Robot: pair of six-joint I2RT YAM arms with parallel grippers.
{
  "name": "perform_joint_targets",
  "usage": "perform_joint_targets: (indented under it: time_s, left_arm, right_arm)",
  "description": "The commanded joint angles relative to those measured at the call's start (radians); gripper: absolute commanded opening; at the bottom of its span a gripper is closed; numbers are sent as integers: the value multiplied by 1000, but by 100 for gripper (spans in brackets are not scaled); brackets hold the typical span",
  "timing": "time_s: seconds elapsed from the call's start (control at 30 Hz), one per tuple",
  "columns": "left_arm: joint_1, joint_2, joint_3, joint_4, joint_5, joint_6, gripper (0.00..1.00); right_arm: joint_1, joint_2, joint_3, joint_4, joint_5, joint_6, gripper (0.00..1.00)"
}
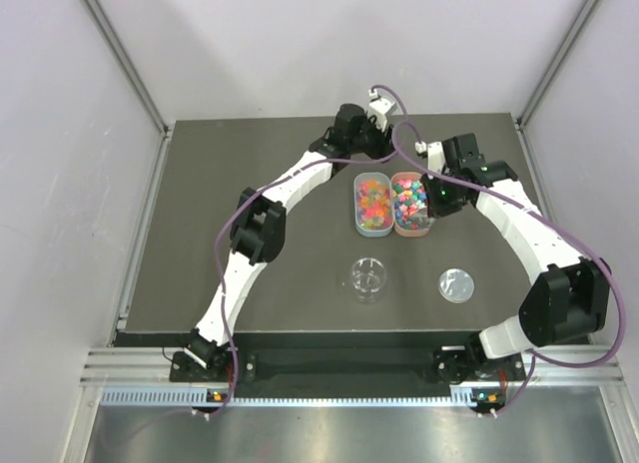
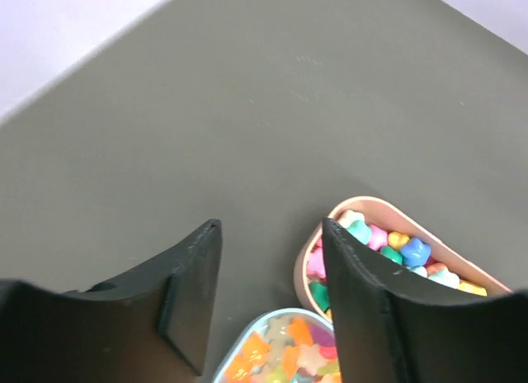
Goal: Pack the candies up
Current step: Scoop the fake candies from the storage box.
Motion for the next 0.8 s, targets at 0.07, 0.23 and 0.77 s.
perform_joint_targets:
  time_s: [0.07,0.23,0.77]
  left_arm:
    - [-8,65,55,35,103,-52,53]
    - [-19,93,65,24,115,-44,50]
    - [-45,101,27,-14,179,-32,49]
  right_arm:
    - [12,-20,-13,9,17,22,0]
    - [12,-8,-13,16,27,25,0]
    - [38,63,-25,39,7,100,0]
